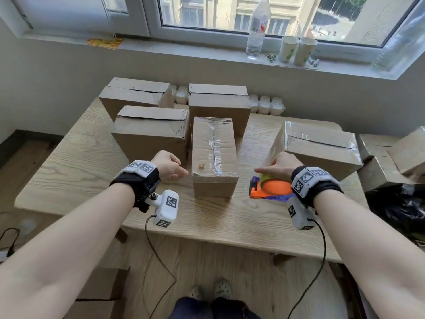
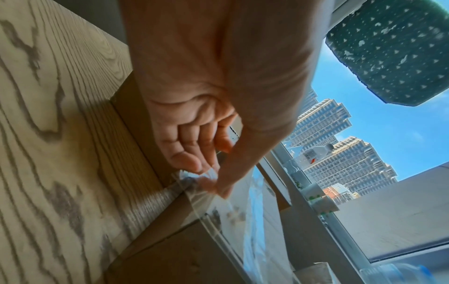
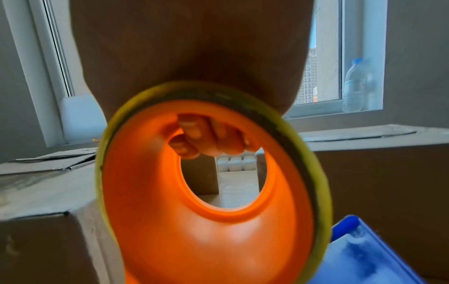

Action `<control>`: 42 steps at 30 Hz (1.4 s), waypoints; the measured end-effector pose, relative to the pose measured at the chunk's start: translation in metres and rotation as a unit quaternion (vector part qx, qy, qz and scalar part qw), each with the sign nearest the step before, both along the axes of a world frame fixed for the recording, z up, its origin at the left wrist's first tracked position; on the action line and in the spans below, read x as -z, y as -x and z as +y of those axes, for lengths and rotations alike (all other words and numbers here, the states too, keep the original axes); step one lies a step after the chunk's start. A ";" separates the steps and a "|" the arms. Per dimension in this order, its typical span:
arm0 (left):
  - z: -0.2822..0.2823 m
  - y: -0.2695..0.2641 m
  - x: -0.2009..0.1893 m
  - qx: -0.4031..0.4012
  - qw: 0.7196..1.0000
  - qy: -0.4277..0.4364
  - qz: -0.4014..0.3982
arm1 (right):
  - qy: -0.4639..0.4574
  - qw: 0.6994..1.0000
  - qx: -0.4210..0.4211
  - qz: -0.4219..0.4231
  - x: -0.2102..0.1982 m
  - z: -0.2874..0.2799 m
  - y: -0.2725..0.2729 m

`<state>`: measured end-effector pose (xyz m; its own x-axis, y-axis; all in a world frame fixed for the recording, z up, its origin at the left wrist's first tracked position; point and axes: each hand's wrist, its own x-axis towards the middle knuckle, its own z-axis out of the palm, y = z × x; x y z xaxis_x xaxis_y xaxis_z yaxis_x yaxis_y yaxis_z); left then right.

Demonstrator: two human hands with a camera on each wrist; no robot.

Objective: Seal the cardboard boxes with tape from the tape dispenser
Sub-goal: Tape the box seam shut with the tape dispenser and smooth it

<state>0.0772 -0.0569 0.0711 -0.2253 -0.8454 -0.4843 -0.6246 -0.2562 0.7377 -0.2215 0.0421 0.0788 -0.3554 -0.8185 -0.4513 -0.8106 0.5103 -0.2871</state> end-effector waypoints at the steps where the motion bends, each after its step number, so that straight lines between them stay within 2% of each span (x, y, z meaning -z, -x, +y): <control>1: -0.001 0.001 0.001 -0.004 1.000 -0.002 -0.002 | -0.001 1.000 0.000 0.000 0.003 -0.003 0.000; 13: -0.011 0.008 0.017 -0.021 1.000 -0.002 -0.006 | -0.016 1.000 -0.011 0.010 0.019 -0.021 0.004; 17: -0.011 0.014 0.020 -0.019 0.999 -0.004 -0.032 | -0.021 1.000 -0.009 0.011 0.023 -0.022 0.003; 21: -0.009 0.017 0.023 0.015 0.995 0.017 -0.092 | -0.026 1.000 -0.011 0.009 0.024 -0.021 0.002; 27: -0.006 0.020 0.023 0.005 0.997 0.005 -0.080 | -0.015 0.999 0.002 0.031 0.025 -0.016 -0.003; 30: -0.006 0.020 0.019 0.032 0.993 0.015 -0.116 | -0.006 0.999 0.006 0.040 0.026 -0.013 -0.005; 33: -0.006 0.022 0.017 0.092 0.970 0.095 -0.203 | 0.003 0.999 0.016 0.034 0.026 -0.011 -0.004; 35: -0.004 0.027 0.016 0.127 0.953 0.164 -0.222 | 0.010 0.999 0.021 0.023 0.025 -0.009 -0.003; 39: 0.017 0.045 0.016 0.209 0.905 0.329 -0.173 | 0.020 0.999 0.032 0.001 0.022 -0.006 0.000; 42: 0.038 0.061 0.022 0.305 0.869 0.372 -0.115 | 0.013 0.999 0.042 -0.022 0.021 -0.004 0.004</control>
